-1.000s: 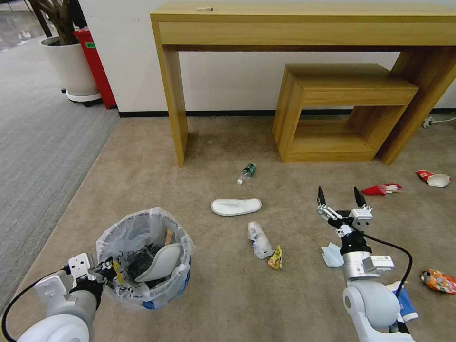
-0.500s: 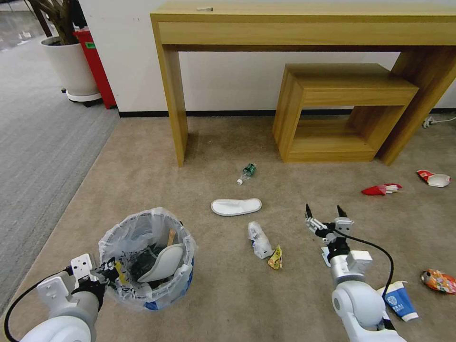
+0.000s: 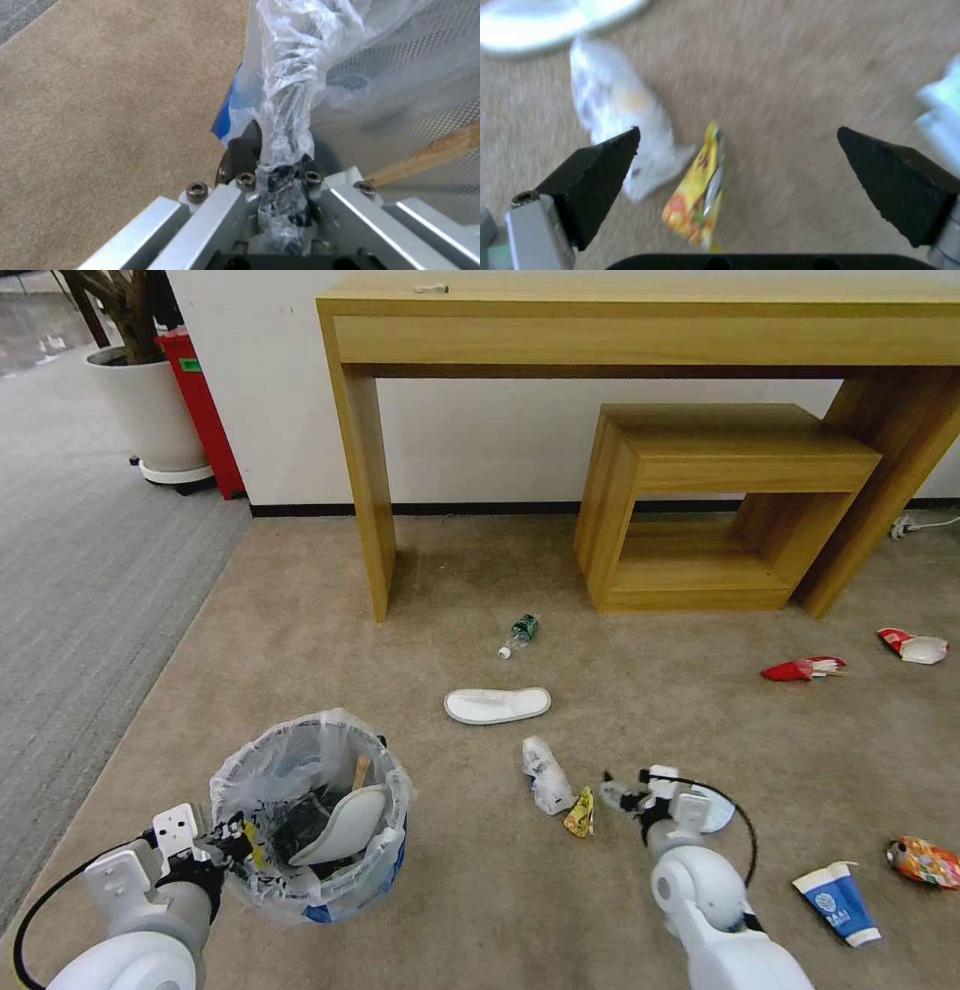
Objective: Pick up the trash bin and place the garbage on the floor into it.
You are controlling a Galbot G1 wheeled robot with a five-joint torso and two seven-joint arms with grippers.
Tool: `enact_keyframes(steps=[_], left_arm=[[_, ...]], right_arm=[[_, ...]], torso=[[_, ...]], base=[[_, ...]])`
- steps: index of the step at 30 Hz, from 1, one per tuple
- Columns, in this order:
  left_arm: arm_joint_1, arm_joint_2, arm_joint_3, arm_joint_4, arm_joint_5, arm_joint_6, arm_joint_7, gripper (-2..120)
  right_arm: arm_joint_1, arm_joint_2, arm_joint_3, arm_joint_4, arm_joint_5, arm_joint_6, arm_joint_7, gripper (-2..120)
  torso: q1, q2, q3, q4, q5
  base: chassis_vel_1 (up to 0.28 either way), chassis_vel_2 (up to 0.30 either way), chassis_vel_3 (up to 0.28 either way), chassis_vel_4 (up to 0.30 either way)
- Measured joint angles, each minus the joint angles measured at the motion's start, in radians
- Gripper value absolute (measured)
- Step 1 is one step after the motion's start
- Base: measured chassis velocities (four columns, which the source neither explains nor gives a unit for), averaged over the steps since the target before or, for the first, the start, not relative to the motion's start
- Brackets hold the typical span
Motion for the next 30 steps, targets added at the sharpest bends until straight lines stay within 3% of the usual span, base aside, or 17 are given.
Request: enact_keyframes(steps=[5,14,19,24,30], left_arm=[[-0.004,0.008,0.001,0.009,-0.001,0.001,0.000,1],[-0.004,0.016,-0.003,0.016,-0.003,0.001,0.004,1],[-0.004,0.021,-0.005,0.020,-0.005,0.001,0.004,1],[-0.005,0.020,-0.001,0.025,-0.005,0.001,0.005,1],[-0.005,0.019,0.001,0.026,-0.005,0.000,0.005,1]], right_arm=[[0.044,0.030,-0.036,-0.092,-0.023,-0.001,-0.003,100],[0.074,0.052,-0.048,-0.145,-0.044,-0.002,-0.014,97],[0.072,0.053,-0.046,-0.160,-0.065,-0.006,-0.016,82],[0.075,0.053,-0.041,-0.181,-0.068,-0.009,-0.029,76],[0.083,0.059,-0.039,-0.206,-0.062,-0.006,-0.045,58]], torso=[[0.000,0.000,0.000,0.0000,0.0000],[0.000,0.000,0.000,0.0000,0.0000],[0.000,0.000,0.000,-0.0001,0.0000],[0.000,0.000,0.000,-0.0001,0.0001],[0.000,0.000,0.000,-0.0001,0.0001]], base=[[0.000,0.000,0.000,0.000],[0.000,0.000,0.000,0.000],[0.000,0.000,0.000,0.000],[0.000,0.000,0.000,0.000],[0.000,0.000,0.000,0.000]])
